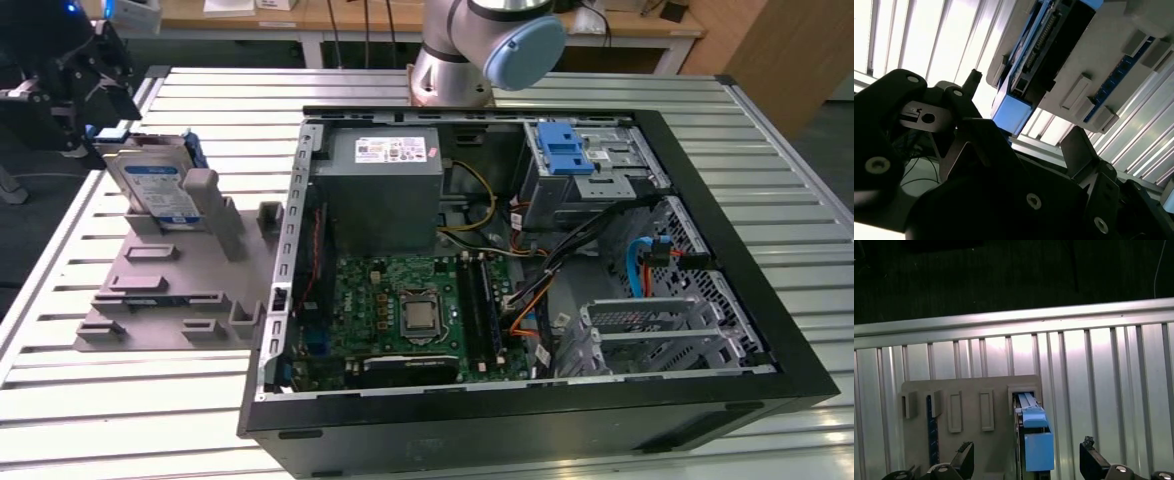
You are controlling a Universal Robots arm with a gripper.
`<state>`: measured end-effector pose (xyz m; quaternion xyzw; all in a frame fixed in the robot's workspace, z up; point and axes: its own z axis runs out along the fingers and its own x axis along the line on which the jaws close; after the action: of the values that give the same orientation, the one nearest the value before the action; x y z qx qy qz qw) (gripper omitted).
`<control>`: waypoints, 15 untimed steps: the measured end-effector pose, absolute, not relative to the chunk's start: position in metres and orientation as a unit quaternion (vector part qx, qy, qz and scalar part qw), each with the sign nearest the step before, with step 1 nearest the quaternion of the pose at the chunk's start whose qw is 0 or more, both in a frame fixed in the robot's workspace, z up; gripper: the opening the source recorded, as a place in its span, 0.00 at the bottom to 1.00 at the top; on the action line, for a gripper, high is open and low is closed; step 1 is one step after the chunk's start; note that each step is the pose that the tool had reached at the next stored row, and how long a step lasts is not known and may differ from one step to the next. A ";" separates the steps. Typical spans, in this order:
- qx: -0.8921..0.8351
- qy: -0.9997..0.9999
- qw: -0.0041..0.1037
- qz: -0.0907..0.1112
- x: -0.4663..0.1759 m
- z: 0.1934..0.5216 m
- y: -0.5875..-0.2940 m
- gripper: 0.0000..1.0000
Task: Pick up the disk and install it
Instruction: 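Pick up the disk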
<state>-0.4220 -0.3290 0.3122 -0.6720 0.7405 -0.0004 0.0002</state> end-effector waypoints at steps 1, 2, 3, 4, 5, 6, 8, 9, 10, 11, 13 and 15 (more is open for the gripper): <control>-0.673 0.740 0.000 0.000 -0.422 0.312 -0.329 0.91; -0.673 0.740 0.000 0.000 -0.422 0.312 -0.329 0.91; -0.673 0.740 0.000 0.000 -0.422 0.312 -0.329 0.91; -0.673 0.740 0.000 -0.001 -0.423 0.311 -0.329 0.91; -0.673 0.740 0.001 -0.001 -0.423 0.310 -0.329 0.91; -0.673 0.740 0.001 -0.001 -0.423 0.309 -0.329 0.91; -0.673 0.740 0.001 -0.001 -0.424 0.307 -0.329 0.91; -0.673 0.740 0.001 -0.001 -0.424 0.306 -0.329 0.91; -0.673 0.740 0.000 -0.001 -0.424 0.305 -0.329 0.91; -0.673 0.740 0.001 -0.001 -0.424 0.304 -0.329 0.91; -0.673 0.740 0.000 -0.001 -0.425 0.302 -0.329 0.89; -0.673 0.740 0.001 -0.001 -0.426 0.300 -0.329 0.82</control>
<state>-0.4260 -0.3289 0.3003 -0.6725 0.7401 -0.0007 0.0006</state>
